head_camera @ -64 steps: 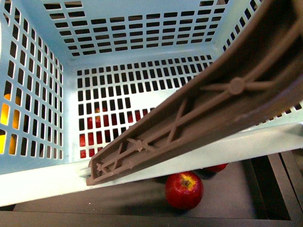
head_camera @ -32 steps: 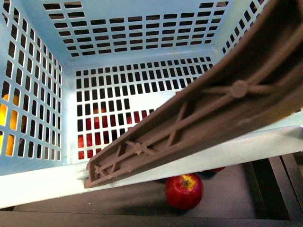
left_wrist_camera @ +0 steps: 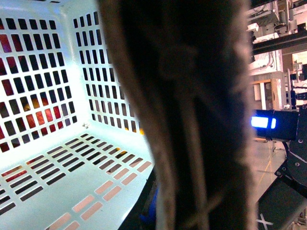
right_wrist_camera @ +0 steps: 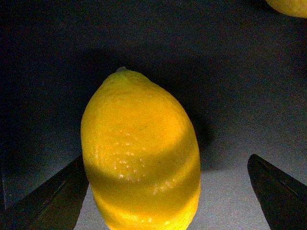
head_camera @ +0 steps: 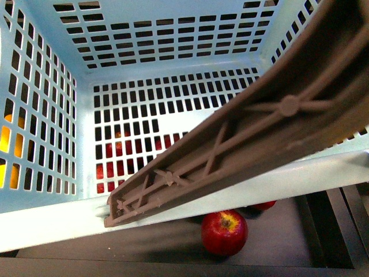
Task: Pick lemon and mango into basket
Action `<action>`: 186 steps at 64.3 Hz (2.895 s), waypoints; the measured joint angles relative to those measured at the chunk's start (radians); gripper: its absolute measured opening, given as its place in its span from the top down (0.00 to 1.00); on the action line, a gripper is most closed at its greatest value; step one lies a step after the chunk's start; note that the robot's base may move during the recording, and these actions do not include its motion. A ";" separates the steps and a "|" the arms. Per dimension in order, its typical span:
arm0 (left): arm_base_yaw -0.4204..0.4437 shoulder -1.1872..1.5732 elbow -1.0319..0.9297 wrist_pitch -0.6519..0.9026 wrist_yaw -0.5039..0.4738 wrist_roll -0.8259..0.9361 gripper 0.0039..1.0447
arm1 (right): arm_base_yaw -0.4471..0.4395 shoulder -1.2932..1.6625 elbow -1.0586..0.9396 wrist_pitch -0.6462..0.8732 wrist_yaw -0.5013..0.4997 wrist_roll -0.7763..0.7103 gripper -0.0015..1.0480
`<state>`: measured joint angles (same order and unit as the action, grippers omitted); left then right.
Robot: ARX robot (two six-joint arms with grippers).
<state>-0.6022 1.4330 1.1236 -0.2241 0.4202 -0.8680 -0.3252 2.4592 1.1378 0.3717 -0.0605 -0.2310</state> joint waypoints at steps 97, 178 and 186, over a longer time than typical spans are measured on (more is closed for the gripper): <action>0.000 0.000 0.000 0.000 0.000 0.000 0.96 | -0.126 -0.785 -0.436 -0.091 -0.313 0.023 0.52; 0.000 0.000 0.000 0.000 0.002 0.000 0.96 | 0.533 -1.402 -0.565 -0.266 -0.160 0.408 0.12; 0.000 0.000 0.000 0.000 -0.001 -0.001 0.96 | 0.506 -1.405 -0.565 -0.274 -0.161 0.418 0.09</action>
<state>-0.6022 1.4330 1.1236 -0.2241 0.4194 -0.8688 0.1806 1.0542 0.5724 0.0978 -0.2211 0.1867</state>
